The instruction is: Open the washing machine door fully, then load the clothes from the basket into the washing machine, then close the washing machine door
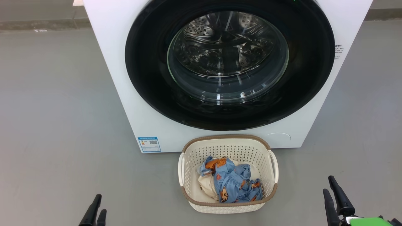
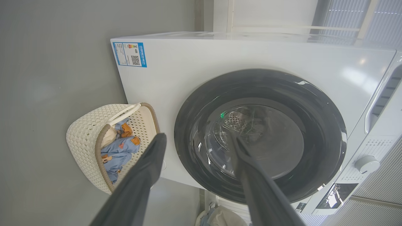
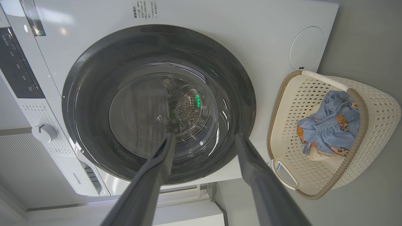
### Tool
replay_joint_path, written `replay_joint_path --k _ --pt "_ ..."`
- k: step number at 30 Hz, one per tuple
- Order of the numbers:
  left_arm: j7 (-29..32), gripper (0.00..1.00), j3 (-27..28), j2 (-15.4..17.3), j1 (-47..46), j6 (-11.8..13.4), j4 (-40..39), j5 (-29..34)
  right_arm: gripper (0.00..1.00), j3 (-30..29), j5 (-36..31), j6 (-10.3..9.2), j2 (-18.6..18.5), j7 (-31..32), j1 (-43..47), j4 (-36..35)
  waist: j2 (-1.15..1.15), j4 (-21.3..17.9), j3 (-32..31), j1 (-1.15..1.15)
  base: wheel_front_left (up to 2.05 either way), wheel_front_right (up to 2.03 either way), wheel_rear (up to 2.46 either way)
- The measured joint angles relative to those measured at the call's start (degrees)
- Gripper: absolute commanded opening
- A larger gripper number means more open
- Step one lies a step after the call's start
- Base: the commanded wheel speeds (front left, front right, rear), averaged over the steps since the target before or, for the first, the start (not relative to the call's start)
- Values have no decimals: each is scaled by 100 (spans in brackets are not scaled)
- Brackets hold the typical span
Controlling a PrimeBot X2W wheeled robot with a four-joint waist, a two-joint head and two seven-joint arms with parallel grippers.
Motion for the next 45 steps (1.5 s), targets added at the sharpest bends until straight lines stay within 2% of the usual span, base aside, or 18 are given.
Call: replay_joint_path --k 3,11,20,45 --pt "-52 100 -34 2 -4 0 -15 0 100 44 -1 0 0 -54 -1 -26 0 0 -14 10 0 0 0" --pt "-201 100 -129 4 -3 0 -104 20 100 121 -215 0 -1 -193 -1 -137 0 -1 -4 -1 0 0 0" --pt "-339 100 -168 12 -3 0 -236 442 100 154 -880 0 -3 -348 -1 -356 0 2 -5 -1 0 0 0" --pt "-751 100 -238 44 1 -7 -437 2928 100 649 -3232 0 -237 -753 -70 -672 0 5 -19 -2 0 0 0"
